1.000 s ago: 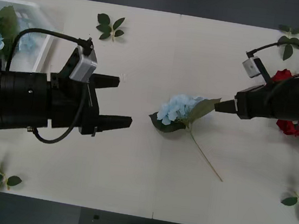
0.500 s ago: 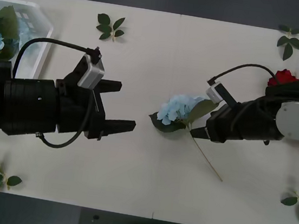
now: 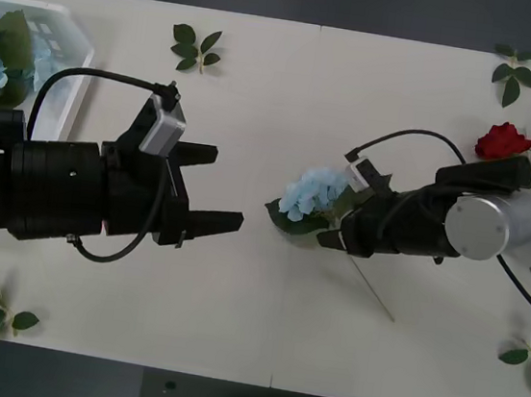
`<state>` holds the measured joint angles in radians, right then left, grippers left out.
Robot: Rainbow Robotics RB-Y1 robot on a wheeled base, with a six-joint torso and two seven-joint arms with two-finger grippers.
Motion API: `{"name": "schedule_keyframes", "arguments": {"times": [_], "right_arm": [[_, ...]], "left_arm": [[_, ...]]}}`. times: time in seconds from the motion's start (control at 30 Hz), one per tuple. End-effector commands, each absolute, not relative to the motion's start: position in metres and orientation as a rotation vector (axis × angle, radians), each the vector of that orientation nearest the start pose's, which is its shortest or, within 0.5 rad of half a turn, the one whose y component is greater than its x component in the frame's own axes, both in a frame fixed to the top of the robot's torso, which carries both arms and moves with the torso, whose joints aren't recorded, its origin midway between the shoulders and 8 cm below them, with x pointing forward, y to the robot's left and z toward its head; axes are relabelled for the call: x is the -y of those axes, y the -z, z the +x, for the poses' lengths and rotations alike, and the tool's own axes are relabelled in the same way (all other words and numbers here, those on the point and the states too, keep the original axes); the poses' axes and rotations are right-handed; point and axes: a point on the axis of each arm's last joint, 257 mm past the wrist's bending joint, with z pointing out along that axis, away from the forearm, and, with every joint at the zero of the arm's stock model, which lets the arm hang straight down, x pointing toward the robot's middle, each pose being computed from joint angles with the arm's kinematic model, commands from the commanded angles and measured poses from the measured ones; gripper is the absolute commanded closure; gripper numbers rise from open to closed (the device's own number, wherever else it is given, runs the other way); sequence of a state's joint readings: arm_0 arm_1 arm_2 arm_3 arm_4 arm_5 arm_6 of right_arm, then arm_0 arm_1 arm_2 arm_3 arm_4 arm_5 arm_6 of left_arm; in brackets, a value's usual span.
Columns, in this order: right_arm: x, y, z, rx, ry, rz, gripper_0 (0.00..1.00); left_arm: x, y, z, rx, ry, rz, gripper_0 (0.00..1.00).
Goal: Put the red flowers into the right box and the blue flowers into the left box
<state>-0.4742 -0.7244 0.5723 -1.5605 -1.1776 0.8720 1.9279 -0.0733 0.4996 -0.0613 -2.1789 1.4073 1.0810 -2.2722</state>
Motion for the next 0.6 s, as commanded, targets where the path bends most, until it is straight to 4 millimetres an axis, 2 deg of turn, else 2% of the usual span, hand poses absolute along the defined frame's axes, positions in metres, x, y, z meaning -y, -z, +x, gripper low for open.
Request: {"name": "schedule_keyframes", "arguments": {"times": [0.03,0.4,0.43,0.47,0.5,0.53,0.6], "right_arm": [[0.109,0.299,0.486,-2.209,-0.489,-0.943,0.0],[0.104,0.314,0.49,-2.215,-0.444,-0.956,0.0],[0.102,0.314,0.49,-2.211,-0.447,-0.954,0.07],[0.101,0.315,0.489,-2.21,-0.445,-0.956,0.4],[0.1,0.315,0.489,-2.207,-0.448,-0.955,0.89],[0.099,0.315,0.49,-2.205,-0.449,-0.952,1.0],[0.099,0.315,0.49,-2.204,-0.448,-0.951,1.0]], "left_arm": [[-0.051,0.102,0.38,-1.599,0.778,1.009,0.0],[-0.048,0.107,0.383,-1.613,0.788,1.01,0.0],[-0.048,0.107,0.384,-1.613,0.789,1.011,0.0],[-0.048,0.108,0.384,-1.614,0.788,1.012,0.0],[-0.048,0.108,0.384,-1.614,0.79,1.01,0.0],[-0.048,0.108,0.384,-1.616,0.793,1.008,0.0],[-0.048,0.109,0.385,-1.617,0.793,1.005,0.0]]}}
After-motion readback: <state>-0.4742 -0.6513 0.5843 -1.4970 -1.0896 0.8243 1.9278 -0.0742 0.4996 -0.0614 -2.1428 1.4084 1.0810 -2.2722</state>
